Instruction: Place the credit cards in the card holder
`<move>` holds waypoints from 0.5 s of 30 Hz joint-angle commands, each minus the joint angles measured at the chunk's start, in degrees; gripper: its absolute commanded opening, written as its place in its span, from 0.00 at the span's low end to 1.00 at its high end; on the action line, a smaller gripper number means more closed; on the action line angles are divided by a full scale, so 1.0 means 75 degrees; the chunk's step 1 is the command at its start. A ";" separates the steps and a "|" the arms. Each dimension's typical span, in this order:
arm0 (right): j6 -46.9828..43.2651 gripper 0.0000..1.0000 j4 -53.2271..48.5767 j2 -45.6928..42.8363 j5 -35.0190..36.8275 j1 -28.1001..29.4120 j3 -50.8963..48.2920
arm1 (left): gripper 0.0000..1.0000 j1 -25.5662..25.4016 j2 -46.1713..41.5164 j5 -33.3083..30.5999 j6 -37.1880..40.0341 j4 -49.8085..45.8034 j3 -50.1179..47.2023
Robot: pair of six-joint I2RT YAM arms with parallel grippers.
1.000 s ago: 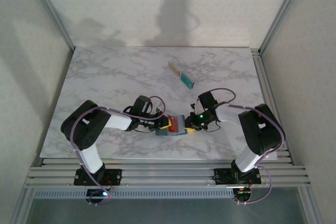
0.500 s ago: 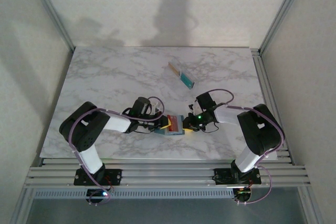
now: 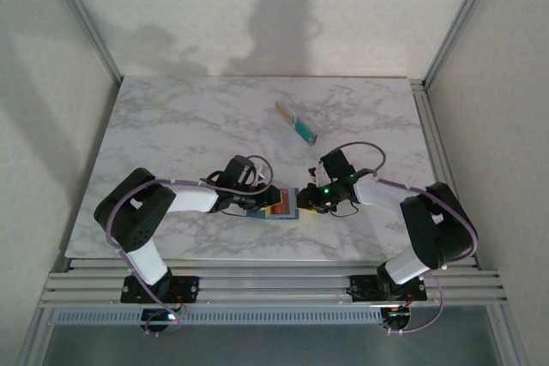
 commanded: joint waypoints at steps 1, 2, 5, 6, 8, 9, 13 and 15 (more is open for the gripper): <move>-0.0025 0.31 -0.0632 -0.0485 0.0895 0.0239 0.0165 | 0.45 -0.0010 -0.0316 -0.1055 0.0413 -0.1360 0.0247; 0.0011 0.32 -0.0722 -0.0625 0.1190 0.0308 0.0194 | 0.51 -0.0010 -0.0393 -0.1308 0.0468 -0.1645 0.0361; 0.0120 0.33 -0.0818 -0.0973 0.1877 0.0505 0.0272 | 0.58 -0.0010 -0.0742 -0.2110 0.0558 -0.2340 0.0576; 0.0126 0.36 -0.0836 -0.1048 0.2088 0.0600 0.0314 | 0.58 0.0008 -0.0874 -0.2317 0.0572 -0.2460 0.0601; 0.0165 0.41 -0.0901 -0.1107 0.2519 0.0837 0.0437 | 0.59 0.0055 -0.1072 -0.2535 0.0538 -0.2631 0.0648; 0.0212 0.43 -0.0896 -0.1114 0.2684 0.0979 0.0509 | 0.59 0.0100 -0.1166 -0.2593 0.0535 -0.2751 0.0670; 0.0325 0.47 -0.0803 -0.0843 0.3102 0.1436 0.0911 | 0.59 0.0249 -0.1642 -0.2885 0.0461 -0.3014 0.0567; 0.0291 0.48 -0.0907 -0.0644 0.3388 0.1687 0.1249 | 0.56 0.0432 -0.1888 -0.2938 0.0430 -0.2937 0.0363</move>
